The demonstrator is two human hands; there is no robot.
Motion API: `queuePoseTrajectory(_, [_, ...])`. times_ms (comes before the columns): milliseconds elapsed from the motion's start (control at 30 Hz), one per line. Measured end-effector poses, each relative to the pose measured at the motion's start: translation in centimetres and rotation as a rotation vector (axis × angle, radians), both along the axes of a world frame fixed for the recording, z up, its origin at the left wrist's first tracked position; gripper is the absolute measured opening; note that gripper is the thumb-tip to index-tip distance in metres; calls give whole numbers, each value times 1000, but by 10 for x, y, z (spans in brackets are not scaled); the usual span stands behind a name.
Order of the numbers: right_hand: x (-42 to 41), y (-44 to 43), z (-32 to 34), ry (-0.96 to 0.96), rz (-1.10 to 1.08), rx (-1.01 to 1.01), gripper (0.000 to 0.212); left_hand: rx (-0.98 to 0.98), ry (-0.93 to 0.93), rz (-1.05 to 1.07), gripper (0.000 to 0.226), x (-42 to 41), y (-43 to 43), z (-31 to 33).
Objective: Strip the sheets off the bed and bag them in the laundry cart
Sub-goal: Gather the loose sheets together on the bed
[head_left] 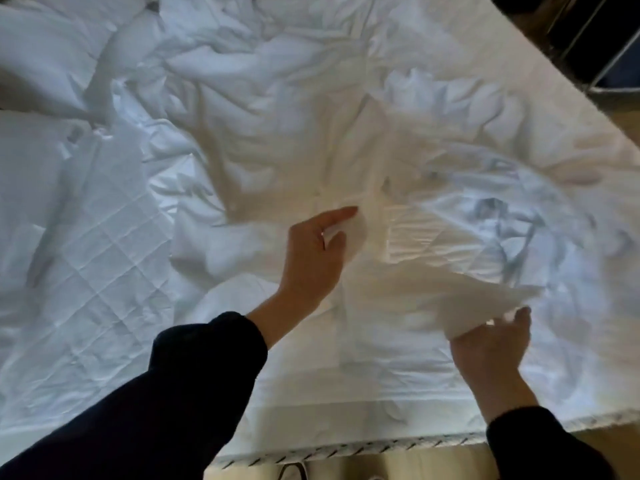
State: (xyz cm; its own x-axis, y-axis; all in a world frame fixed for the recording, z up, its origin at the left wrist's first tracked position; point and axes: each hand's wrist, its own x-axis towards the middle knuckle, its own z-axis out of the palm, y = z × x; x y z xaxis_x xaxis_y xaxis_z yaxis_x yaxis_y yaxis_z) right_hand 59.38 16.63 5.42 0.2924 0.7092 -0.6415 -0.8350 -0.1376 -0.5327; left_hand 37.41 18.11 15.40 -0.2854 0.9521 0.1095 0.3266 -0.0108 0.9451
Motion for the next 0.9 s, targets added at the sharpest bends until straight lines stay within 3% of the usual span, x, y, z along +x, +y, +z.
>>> queuePoseTrajectory(67, [5,1,-6,-113,76,7,70,-70,55,-108,47,28,3,-27])
queuePoseTrajectory(133, [5,3,-19,-329,174,-142,73,-137,98,-195,46,48,5,-49])
queuePoseTrajectory(200, [10,6,-29,-474,176,-296,54,-196,177,-264,47,68,9,-66])
queuePoseTrajectory(267, [22,9,-36,-480,203,-353,11,-234,236,-319,48,87,15,-78])
queuePoseTrajectory(300, [29,9,-38,-487,235,-382,9,-233,244,-328,46,97,19,-82])
queuePoseTrajectory(400, [53,7,-41,-516,251,-382,17,-205,192,-242,39,127,38,-85])
queuePoseTrajectory(500, [77,8,-31,-483,129,-380,15,-142,98,-181,35,166,58,-75])
queuePoseTrajectory(633, [111,7,-35,-299,-197,-368,25,-114,46,-403,34,235,60,-66])
queuePoseTrajectory(800, [121,-13,-61,-587,79,-411,30,-342,254,-660,38,261,49,-114])
queuePoseTrajectory(900, [129,-20,-77,-350,191,-302,28,-348,371,-769,46,244,32,-136])
